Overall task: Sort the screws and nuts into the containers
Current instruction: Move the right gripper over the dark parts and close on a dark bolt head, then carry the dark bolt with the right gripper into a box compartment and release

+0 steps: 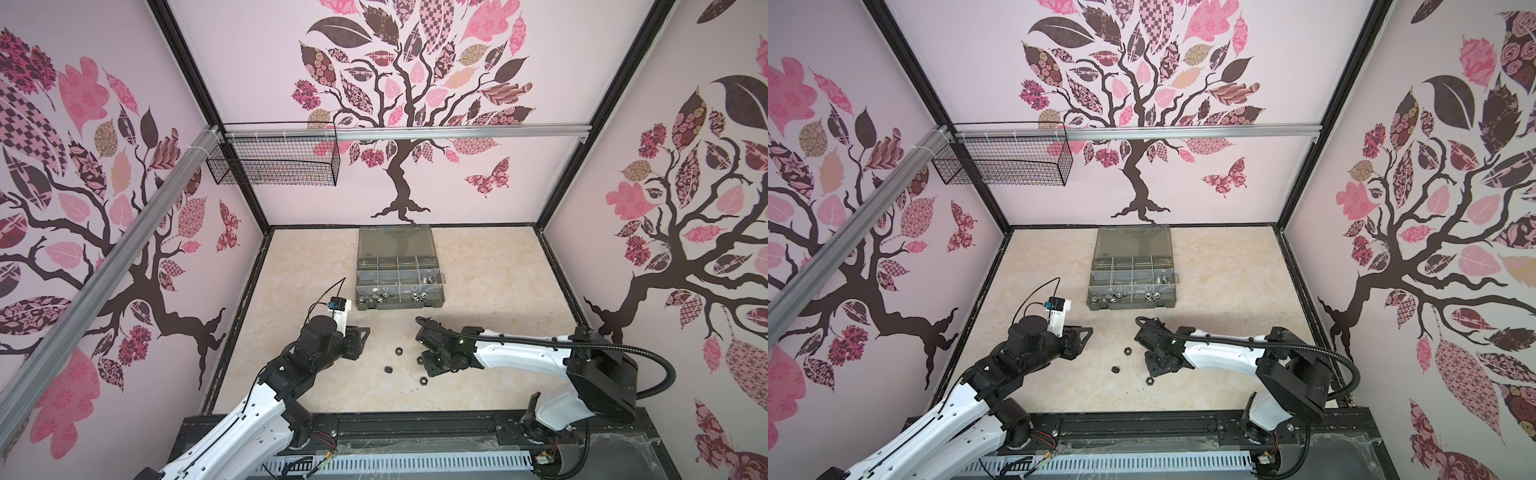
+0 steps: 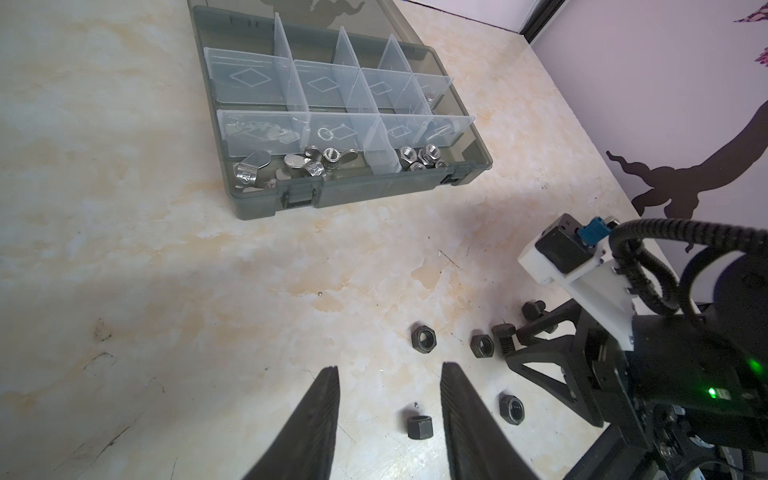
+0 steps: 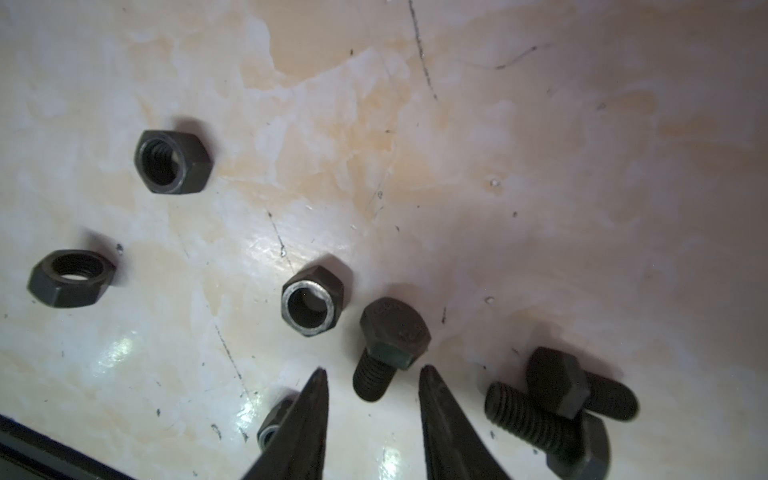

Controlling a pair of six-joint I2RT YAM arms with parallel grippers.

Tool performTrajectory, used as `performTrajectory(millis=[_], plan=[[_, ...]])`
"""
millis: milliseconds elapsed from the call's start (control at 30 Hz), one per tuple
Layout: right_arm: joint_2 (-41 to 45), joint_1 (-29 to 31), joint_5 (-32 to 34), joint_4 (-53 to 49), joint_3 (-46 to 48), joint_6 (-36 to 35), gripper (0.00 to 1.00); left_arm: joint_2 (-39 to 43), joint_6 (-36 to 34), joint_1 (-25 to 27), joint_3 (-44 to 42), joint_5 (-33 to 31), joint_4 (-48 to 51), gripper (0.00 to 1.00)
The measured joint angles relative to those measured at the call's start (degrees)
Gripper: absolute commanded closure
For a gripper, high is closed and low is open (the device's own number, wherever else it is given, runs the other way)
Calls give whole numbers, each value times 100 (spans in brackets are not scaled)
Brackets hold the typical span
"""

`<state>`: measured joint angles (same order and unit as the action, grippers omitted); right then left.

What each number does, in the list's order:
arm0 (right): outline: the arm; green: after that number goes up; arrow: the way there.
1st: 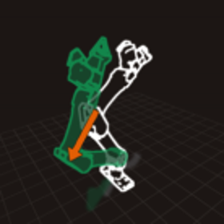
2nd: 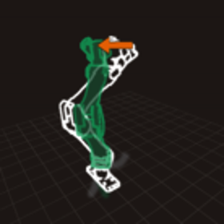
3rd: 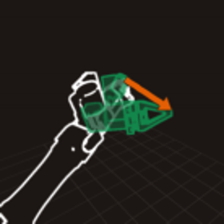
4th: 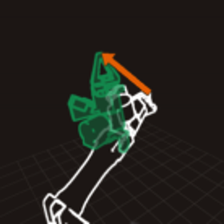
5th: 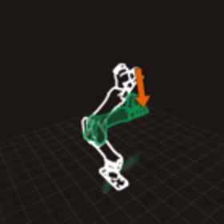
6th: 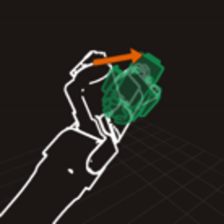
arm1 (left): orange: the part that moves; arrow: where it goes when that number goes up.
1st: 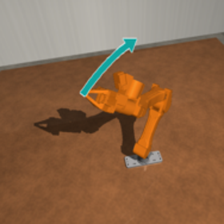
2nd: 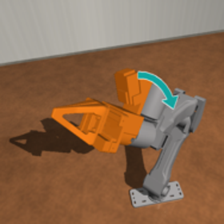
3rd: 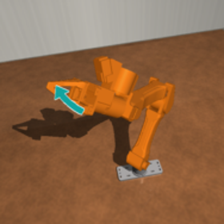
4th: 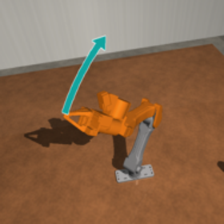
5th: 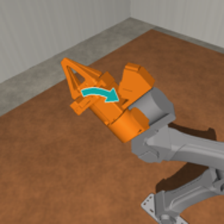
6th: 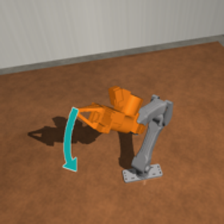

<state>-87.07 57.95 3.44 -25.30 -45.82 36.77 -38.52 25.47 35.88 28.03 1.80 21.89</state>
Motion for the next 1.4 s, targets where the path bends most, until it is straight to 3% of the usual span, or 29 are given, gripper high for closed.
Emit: performTrajectory(millis=[400, 767, 1000, 1167, 1400], plan=[[-153, 11, 190, 17, 0, 50, 69, -98, 9, 0, -2, 129, -52, 57], [-260, 11, 352, 87, -2, 31, 86, -317, 9, 0, -2, 153, -133, 57], [-245, 0, 358, 103, -2, -17, 88, -332, 9, 0, -2, 153, -221, 57], [-184, -345, 369, -151, -319, -389, 88, -319, 9, 0, -2, 153, -238, 57], [-256, -1246, 442, -35, -1801, -1294, 88, -219, 98, 0, -4, 153, -297, 57]])
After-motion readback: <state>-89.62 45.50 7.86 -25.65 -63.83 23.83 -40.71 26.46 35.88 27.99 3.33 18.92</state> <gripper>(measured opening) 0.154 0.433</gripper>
